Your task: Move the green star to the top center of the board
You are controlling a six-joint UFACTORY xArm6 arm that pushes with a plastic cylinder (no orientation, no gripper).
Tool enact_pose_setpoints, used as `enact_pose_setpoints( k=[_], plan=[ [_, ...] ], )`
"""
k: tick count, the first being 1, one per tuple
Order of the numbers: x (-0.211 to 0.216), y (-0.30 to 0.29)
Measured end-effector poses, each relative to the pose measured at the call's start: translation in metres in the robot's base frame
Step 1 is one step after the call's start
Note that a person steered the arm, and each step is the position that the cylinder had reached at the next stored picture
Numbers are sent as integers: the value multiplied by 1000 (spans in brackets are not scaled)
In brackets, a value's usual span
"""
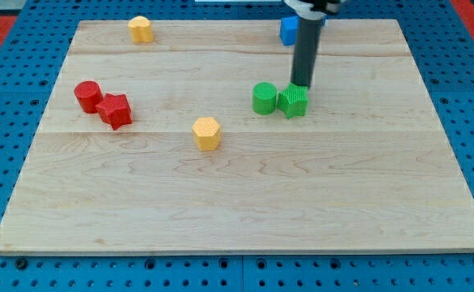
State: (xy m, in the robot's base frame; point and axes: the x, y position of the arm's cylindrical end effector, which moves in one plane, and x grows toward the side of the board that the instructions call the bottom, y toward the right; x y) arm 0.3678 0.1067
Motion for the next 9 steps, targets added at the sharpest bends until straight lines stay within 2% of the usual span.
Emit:
enact_pose_setpoints(
  k=[1, 2, 3, 5, 6, 7, 8, 9],
  plan=[
    [39, 22],
    [60, 9],
    [26, -43],
    [-71, -108],
    [-105, -138],
    [-56, -128],
    [-59, -187],
    [-74, -202]
  ],
)
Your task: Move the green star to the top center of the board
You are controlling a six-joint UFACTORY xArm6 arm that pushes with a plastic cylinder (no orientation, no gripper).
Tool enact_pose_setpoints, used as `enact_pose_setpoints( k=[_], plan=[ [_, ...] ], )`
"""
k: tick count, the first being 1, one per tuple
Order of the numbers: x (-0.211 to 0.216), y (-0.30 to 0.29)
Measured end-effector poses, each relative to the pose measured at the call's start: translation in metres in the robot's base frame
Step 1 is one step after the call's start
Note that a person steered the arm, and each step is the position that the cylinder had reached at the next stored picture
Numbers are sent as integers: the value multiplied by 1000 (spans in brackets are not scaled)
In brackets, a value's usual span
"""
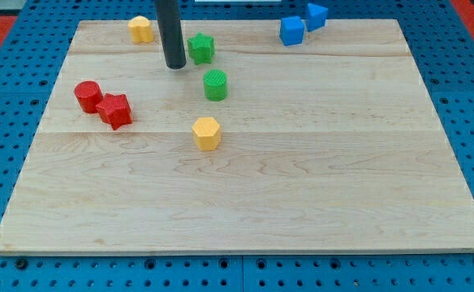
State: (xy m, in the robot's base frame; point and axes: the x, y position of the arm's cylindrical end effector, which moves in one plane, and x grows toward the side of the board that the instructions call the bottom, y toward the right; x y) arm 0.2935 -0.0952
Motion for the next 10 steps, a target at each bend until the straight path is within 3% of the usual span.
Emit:
enact_pose_setpoints(
  k=[3, 4, 5, 6, 8, 10],
  plan=[
    [-49, 52],
    [-17, 90],
    [-12, 107],
    [-48, 89],
    [-76, 96],
    [-75, 181]
  ],
)
